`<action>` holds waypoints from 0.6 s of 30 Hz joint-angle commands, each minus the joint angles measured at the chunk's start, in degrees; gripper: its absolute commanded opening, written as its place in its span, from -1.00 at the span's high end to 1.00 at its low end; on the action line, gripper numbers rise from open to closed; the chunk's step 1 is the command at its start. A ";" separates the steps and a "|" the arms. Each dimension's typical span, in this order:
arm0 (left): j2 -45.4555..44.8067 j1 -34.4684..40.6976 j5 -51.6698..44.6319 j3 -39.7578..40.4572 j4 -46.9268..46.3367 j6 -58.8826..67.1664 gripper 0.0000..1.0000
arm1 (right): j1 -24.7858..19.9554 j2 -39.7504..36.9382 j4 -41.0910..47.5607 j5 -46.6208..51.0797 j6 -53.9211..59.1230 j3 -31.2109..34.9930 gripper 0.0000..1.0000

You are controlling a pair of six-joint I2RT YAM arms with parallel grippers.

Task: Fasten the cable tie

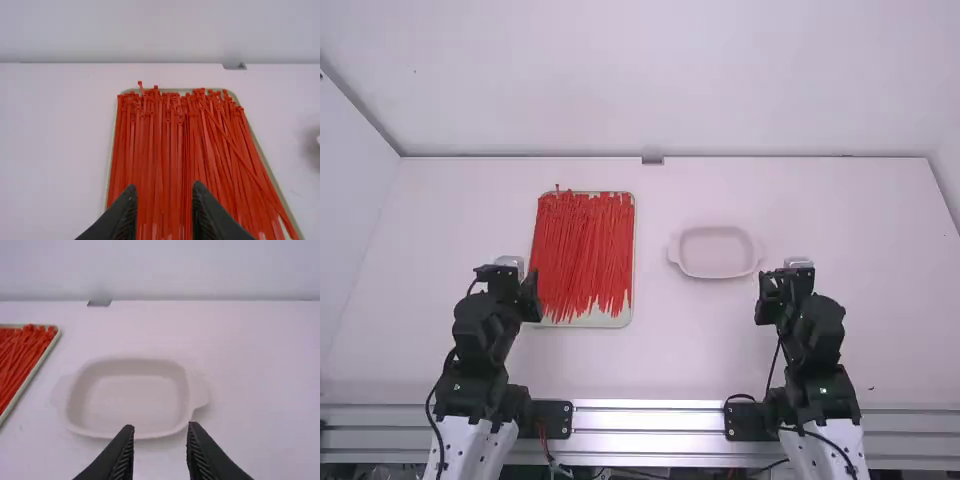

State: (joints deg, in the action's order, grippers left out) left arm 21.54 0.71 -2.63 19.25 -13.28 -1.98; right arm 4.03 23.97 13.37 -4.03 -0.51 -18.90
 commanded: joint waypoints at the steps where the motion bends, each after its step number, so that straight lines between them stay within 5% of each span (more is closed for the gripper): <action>1: 3.19 0.63 -1.19 4.04 -1.35 -1.43 0.33 | 1.36 3.97 1.43 1.00 -1.70 -5.30 0.32; 18: 27.91 2.06 -9.10 26.91 -12.64 -5.40 -0.36 | 3.61 31.58 20.41 -5.96 -5.09 -29.19 -0.37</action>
State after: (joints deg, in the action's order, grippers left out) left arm 47.44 2.15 -9.98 42.92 -25.34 -5.30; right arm 7.81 53.19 32.12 -7.22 -5.82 -44.23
